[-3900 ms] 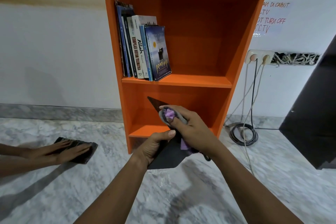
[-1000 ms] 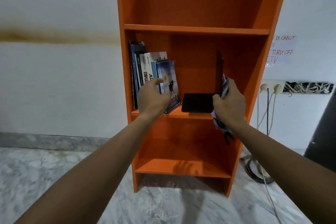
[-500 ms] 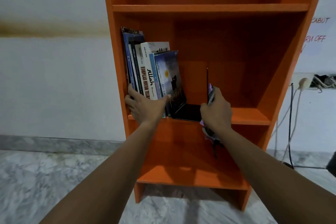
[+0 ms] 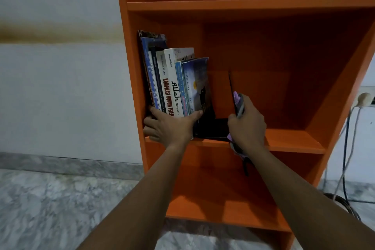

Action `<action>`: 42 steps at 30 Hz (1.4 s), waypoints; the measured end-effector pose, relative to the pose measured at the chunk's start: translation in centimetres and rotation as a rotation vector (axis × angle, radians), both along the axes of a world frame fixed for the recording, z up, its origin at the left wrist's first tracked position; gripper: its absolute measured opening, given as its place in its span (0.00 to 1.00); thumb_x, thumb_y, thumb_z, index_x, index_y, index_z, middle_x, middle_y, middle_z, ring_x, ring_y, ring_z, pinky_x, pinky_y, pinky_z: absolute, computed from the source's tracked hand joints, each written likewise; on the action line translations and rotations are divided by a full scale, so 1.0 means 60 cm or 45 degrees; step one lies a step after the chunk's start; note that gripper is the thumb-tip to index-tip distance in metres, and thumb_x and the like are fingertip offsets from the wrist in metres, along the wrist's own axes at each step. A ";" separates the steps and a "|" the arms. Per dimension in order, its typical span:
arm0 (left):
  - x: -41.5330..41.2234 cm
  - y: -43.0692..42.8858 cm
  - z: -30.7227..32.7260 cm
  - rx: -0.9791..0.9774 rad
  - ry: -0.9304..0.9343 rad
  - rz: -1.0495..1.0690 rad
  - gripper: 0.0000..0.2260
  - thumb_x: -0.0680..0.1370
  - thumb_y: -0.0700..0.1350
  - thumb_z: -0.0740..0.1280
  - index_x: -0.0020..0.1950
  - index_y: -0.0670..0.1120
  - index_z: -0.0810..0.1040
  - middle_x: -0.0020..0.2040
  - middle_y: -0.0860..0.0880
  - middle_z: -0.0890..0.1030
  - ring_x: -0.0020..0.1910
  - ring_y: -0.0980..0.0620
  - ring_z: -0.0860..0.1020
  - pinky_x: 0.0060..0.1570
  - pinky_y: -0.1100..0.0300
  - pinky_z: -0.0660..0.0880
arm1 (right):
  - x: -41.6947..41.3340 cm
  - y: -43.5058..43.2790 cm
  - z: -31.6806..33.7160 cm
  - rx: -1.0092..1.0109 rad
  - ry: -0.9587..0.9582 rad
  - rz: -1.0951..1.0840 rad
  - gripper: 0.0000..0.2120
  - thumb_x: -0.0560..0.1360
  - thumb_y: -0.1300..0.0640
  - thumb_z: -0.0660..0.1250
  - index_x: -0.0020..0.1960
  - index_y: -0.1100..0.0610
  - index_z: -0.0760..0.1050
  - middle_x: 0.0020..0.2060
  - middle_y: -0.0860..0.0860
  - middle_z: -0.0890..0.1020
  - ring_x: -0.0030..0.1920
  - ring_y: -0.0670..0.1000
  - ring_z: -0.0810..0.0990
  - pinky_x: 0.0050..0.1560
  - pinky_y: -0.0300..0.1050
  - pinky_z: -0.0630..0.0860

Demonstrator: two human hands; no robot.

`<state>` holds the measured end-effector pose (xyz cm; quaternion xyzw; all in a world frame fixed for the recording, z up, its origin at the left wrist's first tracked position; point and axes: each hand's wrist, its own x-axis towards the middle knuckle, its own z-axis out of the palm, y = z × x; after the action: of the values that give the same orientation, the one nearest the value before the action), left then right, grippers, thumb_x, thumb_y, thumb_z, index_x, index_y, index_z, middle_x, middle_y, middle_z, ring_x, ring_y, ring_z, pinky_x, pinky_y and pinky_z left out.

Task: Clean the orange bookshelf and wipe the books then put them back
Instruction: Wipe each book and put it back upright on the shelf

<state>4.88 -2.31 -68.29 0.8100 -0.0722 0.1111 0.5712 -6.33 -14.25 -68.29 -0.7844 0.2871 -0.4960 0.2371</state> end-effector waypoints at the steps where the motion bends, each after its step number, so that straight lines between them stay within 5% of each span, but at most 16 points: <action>1: 0.004 -0.001 0.000 -0.022 0.008 -0.017 0.59 0.56 0.69 0.79 0.77 0.46 0.55 0.69 0.42 0.63 0.68 0.40 0.63 0.69 0.44 0.63 | 0.002 -0.001 -0.005 0.010 -0.007 -0.004 0.27 0.74 0.62 0.64 0.72 0.48 0.69 0.46 0.53 0.82 0.45 0.56 0.81 0.46 0.55 0.79; 6: 0.017 -0.006 -0.004 -0.218 -0.045 -0.085 0.52 0.58 0.60 0.83 0.72 0.45 0.58 0.64 0.44 0.70 0.63 0.43 0.72 0.63 0.45 0.76 | 0.004 -0.007 -0.027 0.070 -0.028 0.040 0.27 0.75 0.61 0.64 0.74 0.49 0.68 0.45 0.53 0.81 0.44 0.56 0.80 0.40 0.47 0.69; 23: 0.006 -0.023 0.016 -0.160 -0.122 0.066 0.50 0.57 0.63 0.81 0.69 0.44 0.61 0.63 0.43 0.70 0.61 0.42 0.74 0.59 0.50 0.73 | 0.008 -0.001 -0.008 -0.011 0.107 0.051 0.31 0.75 0.62 0.65 0.76 0.49 0.65 0.49 0.53 0.81 0.48 0.56 0.81 0.45 0.48 0.73; 32: 0.008 -0.025 0.022 -0.163 -0.091 0.037 0.50 0.59 0.63 0.80 0.71 0.45 0.60 0.64 0.43 0.70 0.62 0.43 0.73 0.52 0.57 0.66 | 0.027 0.014 -0.015 0.063 0.135 0.111 0.32 0.74 0.56 0.66 0.77 0.49 0.63 0.57 0.54 0.81 0.55 0.58 0.80 0.55 0.57 0.78; 36: 0.007 -0.024 0.026 -0.142 -0.093 0.041 0.50 0.59 0.63 0.80 0.70 0.45 0.59 0.64 0.43 0.70 0.61 0.42 0.73 0.54 0.54 0.70 | 0.034 0.029 -0.023 0.149 0.085 0.245 0.33 0.71 0.50 0.62 0.76 0.47 0.63 0.54 0.54 0.81 0.53 0.61 0.80 0.50 0.58 0.78; 42: 0.010 -0.017 0.033 -0.114 -0.084 0.031 0.52 0.59 0.63 0.80 0.73 0.45 0.58 0.65 0.42 0.70 0.63 0.41 0.73 0.57 0.51 0.73 | 0.021 0.011 -0.014 0.173 0.081 0.369 0.27 0.76 0.63 0.66 0.73 0.50 0.69 0.42 0.52 0.80 0.36 0.51 0.74 0.38 0.50 0.72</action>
<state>5.47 -3.36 -66.34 0.7803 -0.0762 0.1479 0.6029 -5.06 -13.61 -69.13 -0.8152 0.2111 -0.4108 0.3495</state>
